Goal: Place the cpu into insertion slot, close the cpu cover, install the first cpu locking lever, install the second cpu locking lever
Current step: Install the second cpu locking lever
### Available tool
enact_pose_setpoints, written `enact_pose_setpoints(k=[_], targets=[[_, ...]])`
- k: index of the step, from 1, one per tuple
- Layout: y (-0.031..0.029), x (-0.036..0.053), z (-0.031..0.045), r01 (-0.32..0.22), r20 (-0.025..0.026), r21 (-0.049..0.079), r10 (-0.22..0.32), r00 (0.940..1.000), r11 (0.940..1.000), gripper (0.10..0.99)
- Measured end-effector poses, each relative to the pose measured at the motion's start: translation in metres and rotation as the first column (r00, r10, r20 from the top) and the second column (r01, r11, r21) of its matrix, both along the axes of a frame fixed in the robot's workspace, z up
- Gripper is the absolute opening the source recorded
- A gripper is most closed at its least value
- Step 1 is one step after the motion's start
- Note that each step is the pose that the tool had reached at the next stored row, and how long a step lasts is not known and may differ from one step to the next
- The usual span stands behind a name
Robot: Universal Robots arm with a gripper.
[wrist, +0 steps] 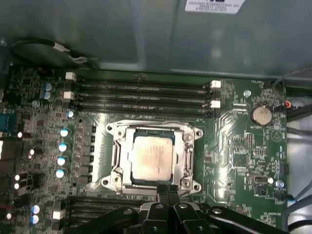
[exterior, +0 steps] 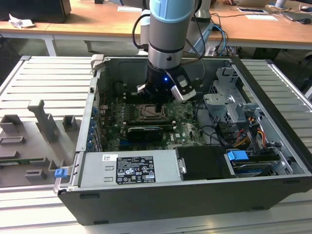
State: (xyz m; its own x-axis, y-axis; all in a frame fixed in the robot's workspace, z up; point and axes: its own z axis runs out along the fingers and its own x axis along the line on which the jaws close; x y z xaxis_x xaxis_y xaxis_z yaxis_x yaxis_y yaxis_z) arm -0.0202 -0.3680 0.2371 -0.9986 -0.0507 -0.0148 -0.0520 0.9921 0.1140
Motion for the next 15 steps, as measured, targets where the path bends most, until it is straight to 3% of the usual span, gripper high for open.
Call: enact_pose_setpoints(k=[4, 10, 15], targets=[[-0.0104, -0.0031, -0.0002, 0.0, 0.0, 0.001, 0.0, 1.0, 1.0, 0.106], [-0.0119, -0.033, -0.0015, 0.0, -0.0001, 0.005, 0.0, 1.0, 1.0, 0.106], [-0.0122, -0.0385, -0.0139, 0.0, -0.0002, 0.009, 0.0, 1.0, 1.0, 0.106]])
